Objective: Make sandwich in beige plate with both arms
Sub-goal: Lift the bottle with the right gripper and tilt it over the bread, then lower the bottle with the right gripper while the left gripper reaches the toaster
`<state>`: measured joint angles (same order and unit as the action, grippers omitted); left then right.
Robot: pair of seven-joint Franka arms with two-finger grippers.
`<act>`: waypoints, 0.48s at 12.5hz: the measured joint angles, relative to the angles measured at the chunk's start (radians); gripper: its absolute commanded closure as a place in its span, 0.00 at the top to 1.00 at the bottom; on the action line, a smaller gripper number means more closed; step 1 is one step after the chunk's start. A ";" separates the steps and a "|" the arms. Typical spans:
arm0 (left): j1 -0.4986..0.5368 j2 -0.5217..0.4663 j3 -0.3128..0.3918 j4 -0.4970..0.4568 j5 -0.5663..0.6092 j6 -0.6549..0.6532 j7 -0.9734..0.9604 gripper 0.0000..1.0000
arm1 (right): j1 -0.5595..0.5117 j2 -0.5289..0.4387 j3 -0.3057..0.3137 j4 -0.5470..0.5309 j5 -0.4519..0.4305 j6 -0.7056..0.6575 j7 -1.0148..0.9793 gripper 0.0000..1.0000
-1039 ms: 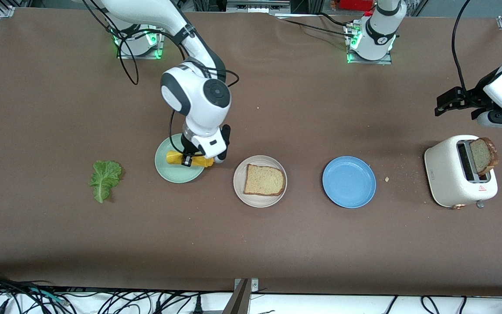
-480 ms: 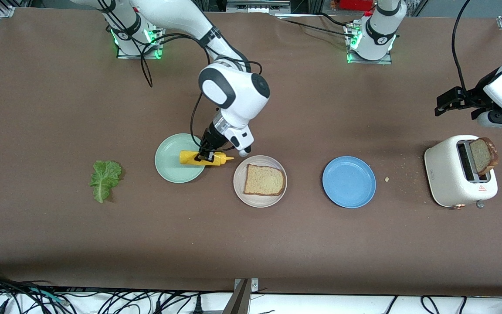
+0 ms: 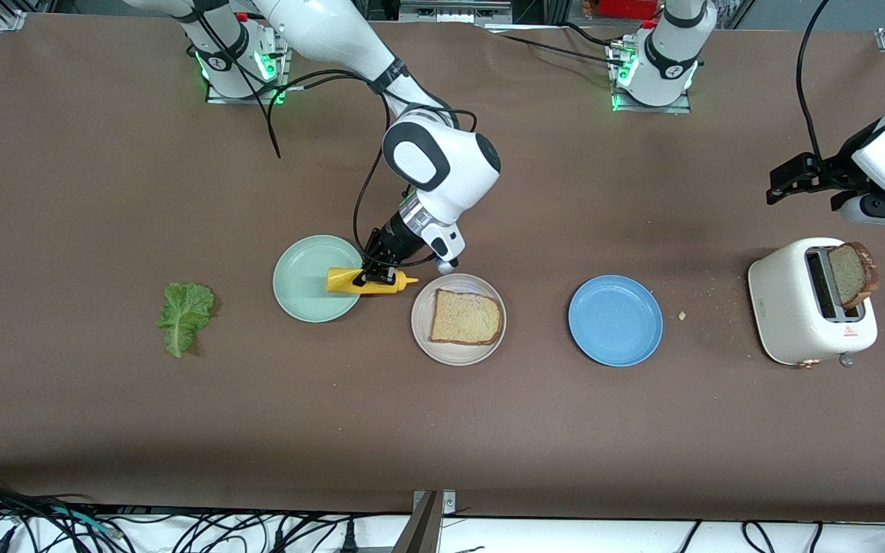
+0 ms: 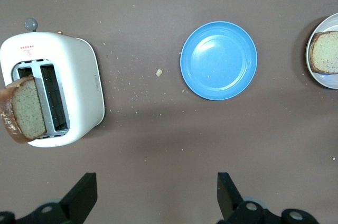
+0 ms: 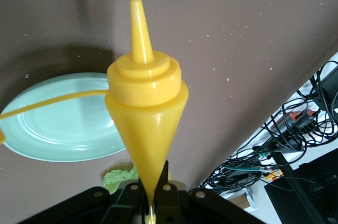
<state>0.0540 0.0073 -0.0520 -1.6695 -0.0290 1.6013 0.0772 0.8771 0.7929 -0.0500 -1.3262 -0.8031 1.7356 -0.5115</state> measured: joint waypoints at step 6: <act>0.000 0.000 0.001 0.000 0.000 -0.008 0.000 1.00 | -0.038 -0.034 -0.008 0.035 0.083 0.000 0.000 0.06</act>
<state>0.0541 0.0073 -0.0513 -1.6695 -0.0290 1.5930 0.0772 0.8388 0.7593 -0.0582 -1.2915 -0.7204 1.7359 -0.5115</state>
